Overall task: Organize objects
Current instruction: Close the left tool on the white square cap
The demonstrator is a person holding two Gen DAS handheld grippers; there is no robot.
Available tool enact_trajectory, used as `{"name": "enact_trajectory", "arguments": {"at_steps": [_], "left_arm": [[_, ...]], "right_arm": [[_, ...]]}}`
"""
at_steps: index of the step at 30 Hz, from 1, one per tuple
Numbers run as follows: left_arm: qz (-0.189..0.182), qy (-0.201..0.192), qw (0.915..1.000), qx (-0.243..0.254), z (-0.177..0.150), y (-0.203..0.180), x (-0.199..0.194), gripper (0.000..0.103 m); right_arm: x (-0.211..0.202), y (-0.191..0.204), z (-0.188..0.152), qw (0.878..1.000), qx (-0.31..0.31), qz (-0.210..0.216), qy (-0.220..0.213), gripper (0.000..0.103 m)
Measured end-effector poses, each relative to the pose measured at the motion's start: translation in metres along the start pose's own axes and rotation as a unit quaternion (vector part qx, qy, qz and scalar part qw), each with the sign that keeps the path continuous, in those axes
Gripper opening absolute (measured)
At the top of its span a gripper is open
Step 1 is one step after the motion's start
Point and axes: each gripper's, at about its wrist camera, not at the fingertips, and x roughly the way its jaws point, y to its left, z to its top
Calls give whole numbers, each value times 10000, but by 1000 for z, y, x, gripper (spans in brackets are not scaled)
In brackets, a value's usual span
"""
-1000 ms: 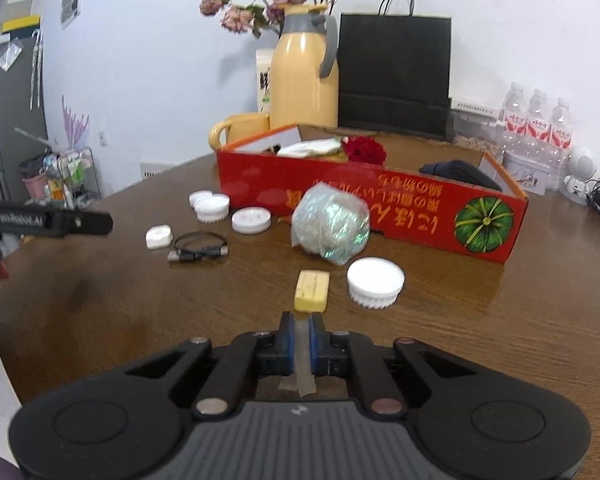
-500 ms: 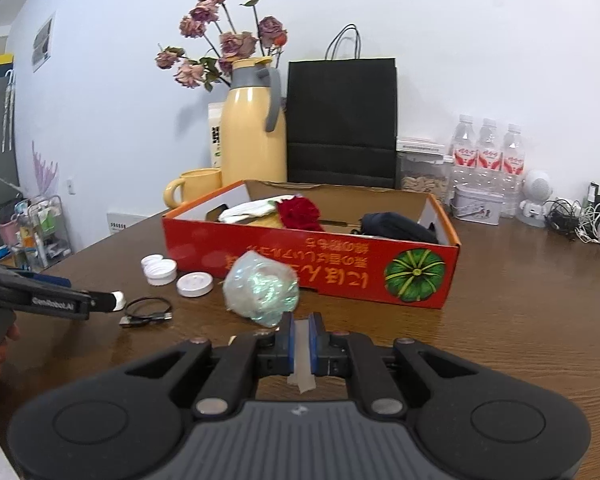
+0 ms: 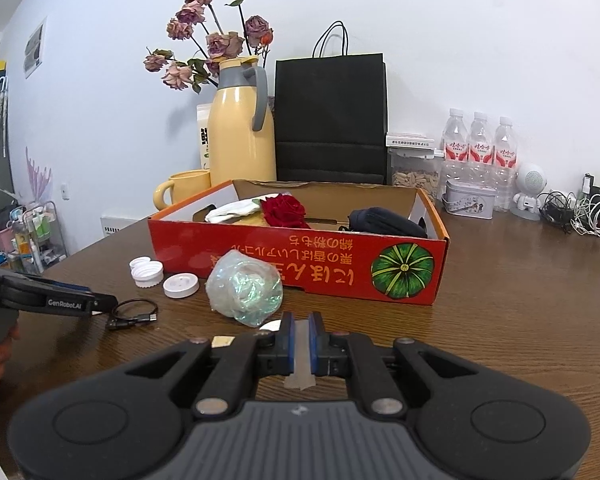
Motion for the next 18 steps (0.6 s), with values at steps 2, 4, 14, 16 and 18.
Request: {"name": "enact_trajectory", "arguments": {"at_steps": [2,4,14,16,18], "left_arm": [[-33,-16,10000,-7,0,0,-1,29],[-56,-55,10000,-24,0,0,-2,29],[-205,-531,9984,6,18,-8,-22,29],[-234,-647,9976,28,26,-11,-26,29],[-268,-783,9966,61,36,-16,-29,29]], "right_arm": [[0,0,0,10000,-4,-2,1,6],[0,0,0,10000,-4,0,-5,6],[4,1,11,9998,-90,-10,-148,6],[5,1,16,9997,-140,-20,-210,6],[7,0,24,9994,-200,-34,-283,6]]}}
